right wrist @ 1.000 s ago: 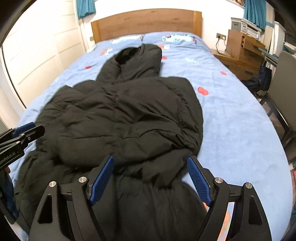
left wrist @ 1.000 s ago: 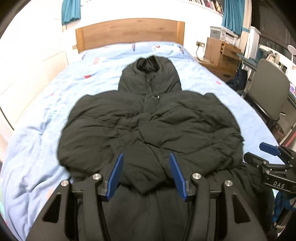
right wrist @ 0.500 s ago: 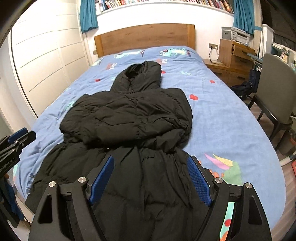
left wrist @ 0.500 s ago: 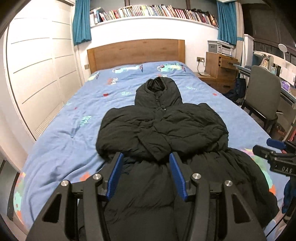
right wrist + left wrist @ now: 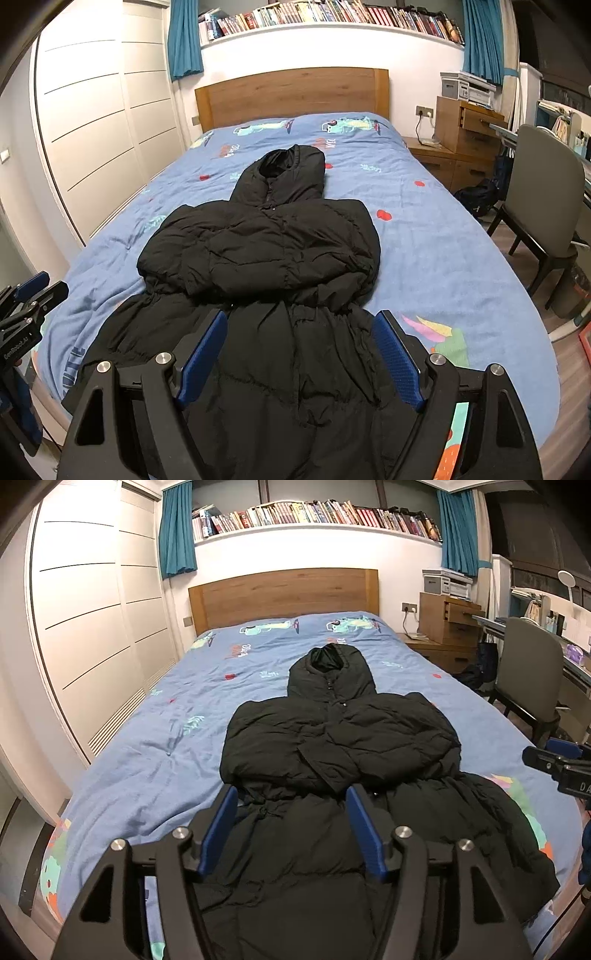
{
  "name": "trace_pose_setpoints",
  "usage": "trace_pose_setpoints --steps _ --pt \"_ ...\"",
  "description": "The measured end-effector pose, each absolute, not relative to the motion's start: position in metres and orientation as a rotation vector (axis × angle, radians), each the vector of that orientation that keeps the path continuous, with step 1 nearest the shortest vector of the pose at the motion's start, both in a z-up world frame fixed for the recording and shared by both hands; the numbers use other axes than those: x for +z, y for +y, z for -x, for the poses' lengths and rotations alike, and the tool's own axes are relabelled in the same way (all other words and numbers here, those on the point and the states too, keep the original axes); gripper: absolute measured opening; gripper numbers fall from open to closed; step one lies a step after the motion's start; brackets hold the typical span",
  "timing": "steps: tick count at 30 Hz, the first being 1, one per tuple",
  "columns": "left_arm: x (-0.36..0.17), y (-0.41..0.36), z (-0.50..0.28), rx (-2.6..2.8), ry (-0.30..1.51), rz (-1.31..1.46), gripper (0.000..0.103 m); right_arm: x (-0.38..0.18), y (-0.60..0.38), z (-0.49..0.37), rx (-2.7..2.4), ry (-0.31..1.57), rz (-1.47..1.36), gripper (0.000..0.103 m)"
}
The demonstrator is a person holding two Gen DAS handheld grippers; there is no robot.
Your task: Fold large clothes
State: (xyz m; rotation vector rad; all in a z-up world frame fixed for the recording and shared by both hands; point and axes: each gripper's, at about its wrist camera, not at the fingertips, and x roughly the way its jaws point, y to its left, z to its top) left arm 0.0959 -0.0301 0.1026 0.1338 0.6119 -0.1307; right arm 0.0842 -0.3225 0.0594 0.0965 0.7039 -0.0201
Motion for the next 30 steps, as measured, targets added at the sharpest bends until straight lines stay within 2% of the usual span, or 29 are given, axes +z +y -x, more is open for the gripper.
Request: trace_pose_setpoints --steps 7,14,20,30 --pt "0.098 -0.027 -0.137 -0.130 0.648 -0.159 0.066 0.058 -0.332 -0.122 -0.010 0.715 -0.105 0.081" --pt "0.094 -0.015 -0.220 -0.184 0.723 -0.119 0.066 0.065 -0.350 -0.186 -0.002 0.720 -0.117 0.081" --pt "0.102 -0.002 -0.320 -0.235 0.765 -0.077 0.066 0.083 -0.373 -0.268 0.001 0.705 -0.109 0.081" --pt "0.089 -0.026 -0.532 -0.327 0.834 -0.066 0.066 0.104 -0.404 -0.465 0.038 0.701 -0.150 0.081"
